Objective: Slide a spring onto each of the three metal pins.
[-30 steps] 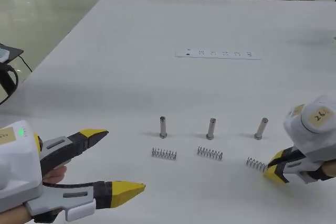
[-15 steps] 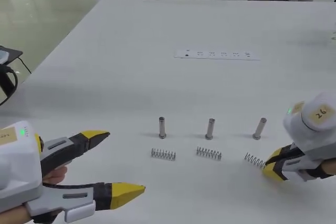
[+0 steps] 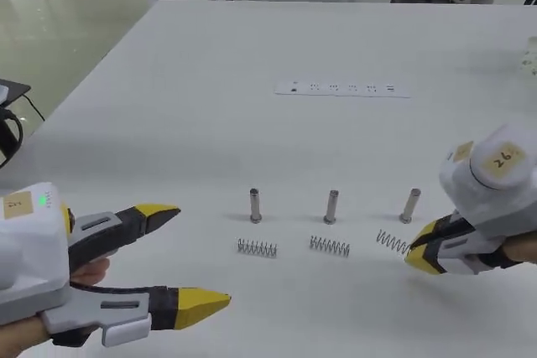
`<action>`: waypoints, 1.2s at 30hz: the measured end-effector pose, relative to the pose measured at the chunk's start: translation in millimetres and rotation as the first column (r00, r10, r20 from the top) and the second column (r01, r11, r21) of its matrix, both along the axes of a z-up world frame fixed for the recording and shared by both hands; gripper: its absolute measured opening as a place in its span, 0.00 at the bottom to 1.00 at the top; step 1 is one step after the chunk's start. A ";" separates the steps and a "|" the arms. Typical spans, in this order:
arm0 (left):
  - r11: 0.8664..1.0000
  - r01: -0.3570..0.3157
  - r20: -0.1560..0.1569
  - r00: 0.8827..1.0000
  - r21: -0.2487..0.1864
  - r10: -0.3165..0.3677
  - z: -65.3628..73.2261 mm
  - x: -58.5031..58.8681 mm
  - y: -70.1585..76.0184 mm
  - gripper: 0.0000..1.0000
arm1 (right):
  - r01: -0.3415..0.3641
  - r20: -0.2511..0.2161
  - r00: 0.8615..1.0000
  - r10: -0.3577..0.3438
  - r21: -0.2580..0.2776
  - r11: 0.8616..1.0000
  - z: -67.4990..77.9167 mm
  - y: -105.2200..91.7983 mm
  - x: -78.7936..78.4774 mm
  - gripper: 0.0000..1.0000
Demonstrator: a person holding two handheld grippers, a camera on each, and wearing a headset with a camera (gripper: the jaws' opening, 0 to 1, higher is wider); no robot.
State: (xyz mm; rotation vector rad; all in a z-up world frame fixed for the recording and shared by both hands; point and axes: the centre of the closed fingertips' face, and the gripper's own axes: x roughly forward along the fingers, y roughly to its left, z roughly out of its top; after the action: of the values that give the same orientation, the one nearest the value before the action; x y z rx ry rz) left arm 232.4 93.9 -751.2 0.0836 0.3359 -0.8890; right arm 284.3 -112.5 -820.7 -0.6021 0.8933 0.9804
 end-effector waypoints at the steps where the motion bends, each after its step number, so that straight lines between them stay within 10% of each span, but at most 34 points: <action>1: 1.000 0.008 0.001 1.000 0.003 -0.008 0.4 0.4 -1.2 0.73 | -0.005 0.001 1.000 0.005 0.003 1.000 1.7 2.6 -0.2 0.08; 36: 0.979 0.205 0.003 0.979 0.014 -0.205 7.0 11.7 -45.6 0.59 | -0.269 0.034 0.963 0.269 0.017 0.963 34.6 84.6 -20.1 0.08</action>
State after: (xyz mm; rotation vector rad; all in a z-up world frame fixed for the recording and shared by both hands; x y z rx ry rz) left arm 244.2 48.3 -744.2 0.1339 0.3335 -1.0907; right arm 264.2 -27.9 -786.1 -0.7317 0.7847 1.2206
